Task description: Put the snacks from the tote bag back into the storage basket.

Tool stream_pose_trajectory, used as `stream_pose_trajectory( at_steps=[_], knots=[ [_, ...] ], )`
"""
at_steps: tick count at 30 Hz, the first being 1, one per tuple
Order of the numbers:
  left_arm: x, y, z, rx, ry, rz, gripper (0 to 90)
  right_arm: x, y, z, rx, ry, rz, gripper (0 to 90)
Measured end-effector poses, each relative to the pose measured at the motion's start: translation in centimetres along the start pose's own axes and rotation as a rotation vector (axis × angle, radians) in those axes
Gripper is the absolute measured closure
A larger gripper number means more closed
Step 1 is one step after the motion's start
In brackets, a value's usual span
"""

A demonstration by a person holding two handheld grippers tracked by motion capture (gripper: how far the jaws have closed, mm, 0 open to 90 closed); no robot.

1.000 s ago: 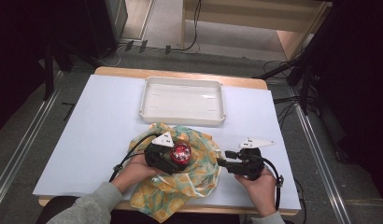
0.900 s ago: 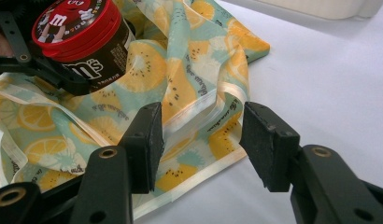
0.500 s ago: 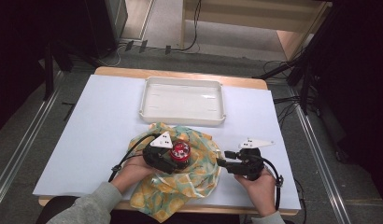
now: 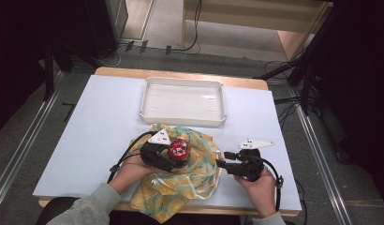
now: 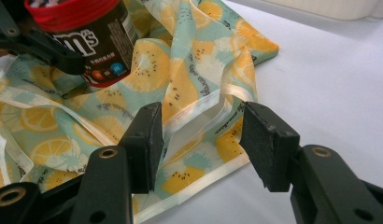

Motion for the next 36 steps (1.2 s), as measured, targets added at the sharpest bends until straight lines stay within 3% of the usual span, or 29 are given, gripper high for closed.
stream_pose_trajectory(
  at_steps=[14, 25, 36],
  knots=[
    [-0.6, -1.6, -0.2, -0.029, -0.028, 0.016, 26.4, 0.0, 0.1, -0.1, -0.005, -0.009, -0.004, 50.1],
    [-0.4, -3.1, -0.3, -0.053, -0.070, -0.005, 26.3, -0.2, 0.3, -0.2, -0.011, -0.010, -0.004, 50.0],
    [-0.4, -4.7, 0.1, -0.057, -0.087, 0.001, 26.4, -0.4, 0.6, -0.4, -0.023, -0.009, -0.002, 49.9]
  ],
)
Point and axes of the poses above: each handheld gripper's, and its own axes: y roughly forward along the jaws, x roughly out of its underside, z roughly to its right, the point moved 8 cm from there along y, roughly forward along the jaws
